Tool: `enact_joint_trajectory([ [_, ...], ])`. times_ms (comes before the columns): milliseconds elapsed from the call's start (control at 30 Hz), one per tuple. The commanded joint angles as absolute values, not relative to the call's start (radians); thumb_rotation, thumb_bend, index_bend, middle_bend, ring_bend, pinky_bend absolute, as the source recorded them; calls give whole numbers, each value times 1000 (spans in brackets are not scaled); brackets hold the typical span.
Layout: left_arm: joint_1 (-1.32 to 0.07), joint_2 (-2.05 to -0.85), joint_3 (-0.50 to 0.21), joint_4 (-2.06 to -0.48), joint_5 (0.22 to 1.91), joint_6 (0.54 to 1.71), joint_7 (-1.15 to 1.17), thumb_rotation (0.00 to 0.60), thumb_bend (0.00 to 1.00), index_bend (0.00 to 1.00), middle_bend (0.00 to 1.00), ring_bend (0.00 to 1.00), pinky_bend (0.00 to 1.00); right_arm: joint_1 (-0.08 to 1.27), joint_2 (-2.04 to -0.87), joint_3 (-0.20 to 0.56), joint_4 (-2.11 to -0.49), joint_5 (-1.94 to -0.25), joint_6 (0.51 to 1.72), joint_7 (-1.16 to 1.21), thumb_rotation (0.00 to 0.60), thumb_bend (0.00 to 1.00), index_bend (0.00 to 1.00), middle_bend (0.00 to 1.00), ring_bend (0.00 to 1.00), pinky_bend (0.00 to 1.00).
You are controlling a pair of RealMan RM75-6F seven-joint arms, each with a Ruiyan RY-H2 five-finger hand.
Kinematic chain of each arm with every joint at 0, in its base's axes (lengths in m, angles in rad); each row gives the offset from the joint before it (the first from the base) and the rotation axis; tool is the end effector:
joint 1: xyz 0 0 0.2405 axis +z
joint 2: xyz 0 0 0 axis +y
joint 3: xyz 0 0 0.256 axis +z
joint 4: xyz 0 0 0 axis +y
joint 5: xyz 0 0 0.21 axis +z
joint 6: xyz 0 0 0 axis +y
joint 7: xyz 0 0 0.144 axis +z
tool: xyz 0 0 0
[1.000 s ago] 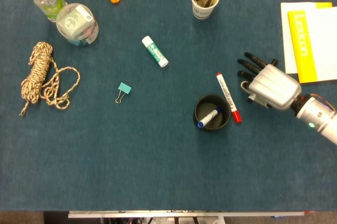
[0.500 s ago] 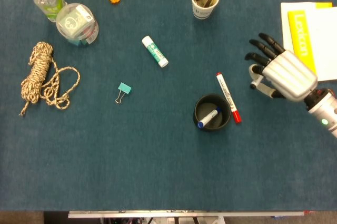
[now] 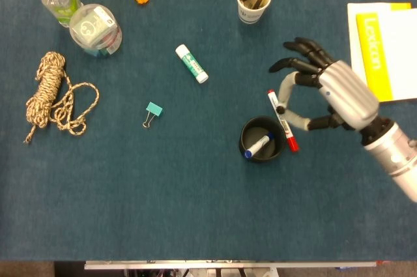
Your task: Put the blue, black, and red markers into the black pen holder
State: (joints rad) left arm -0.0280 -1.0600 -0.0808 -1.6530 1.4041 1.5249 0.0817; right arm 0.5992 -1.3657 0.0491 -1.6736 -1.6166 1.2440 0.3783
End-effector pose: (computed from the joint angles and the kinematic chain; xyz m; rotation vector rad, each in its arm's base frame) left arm -0.3245 0.1681 0.1892 -1.2659 -0.8487 -0.7854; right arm -0.1385 -0.2745 0.0440 1.8305 -1.2799 1.5824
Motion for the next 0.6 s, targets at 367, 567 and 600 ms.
enact_joint_trajectory([
  [367,-1,-1060,-70,-1633,1406,1552,44,600,470,264,308,281,128,616,-1432,35,-1753,-1578,1142,457,600,307,593,319,89,0],
  [567,12,-1064,-67,-1614,1398,1558,23,600,470,265,308,281,128,609,-1445,15,-1743,-1578,1122,455,600,307,593,319,89,0],
  [600,12,-1064,-67,-1612,1398,1557,22,600,470,264,308,281,128,608,-1445,10,-1741,-1581,1120,453,600,307,593,319,89,0],
])
